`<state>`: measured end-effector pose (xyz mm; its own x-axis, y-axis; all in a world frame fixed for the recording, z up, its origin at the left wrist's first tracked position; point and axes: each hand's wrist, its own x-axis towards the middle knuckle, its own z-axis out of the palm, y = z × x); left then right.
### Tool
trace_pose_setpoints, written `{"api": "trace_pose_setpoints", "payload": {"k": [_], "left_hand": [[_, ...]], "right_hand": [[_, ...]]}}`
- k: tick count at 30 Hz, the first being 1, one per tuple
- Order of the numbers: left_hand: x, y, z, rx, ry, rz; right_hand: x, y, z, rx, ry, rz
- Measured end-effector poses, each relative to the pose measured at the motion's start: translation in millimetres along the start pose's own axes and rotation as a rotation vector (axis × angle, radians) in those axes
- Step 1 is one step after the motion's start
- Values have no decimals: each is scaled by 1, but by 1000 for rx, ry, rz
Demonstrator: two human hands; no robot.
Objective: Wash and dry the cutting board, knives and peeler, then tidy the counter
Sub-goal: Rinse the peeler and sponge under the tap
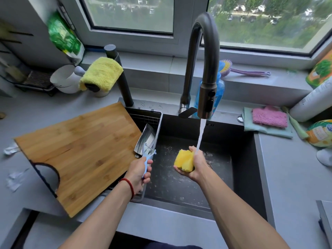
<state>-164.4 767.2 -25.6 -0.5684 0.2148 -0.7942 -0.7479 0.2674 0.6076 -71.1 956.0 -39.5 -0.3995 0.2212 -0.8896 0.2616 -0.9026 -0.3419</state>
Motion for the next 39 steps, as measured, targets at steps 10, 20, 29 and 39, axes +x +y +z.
{"api": "trace_pose_setpoints", "payload": {"k": [10,20,29,39], "left_hand": [[38,33,-22,983,338,520],[44,19,-23,1405,406,575],[-50,-35,117,613,-145,422],[-79,-24,249,-298,-421,-324]], "right_hand": [[-1,14,-11,126,9,-46],[-19,10,-24,120,10,-67],[-32,6,-44,-29,237,-250],[-53,-44,-83,-708,469,-678]]}}
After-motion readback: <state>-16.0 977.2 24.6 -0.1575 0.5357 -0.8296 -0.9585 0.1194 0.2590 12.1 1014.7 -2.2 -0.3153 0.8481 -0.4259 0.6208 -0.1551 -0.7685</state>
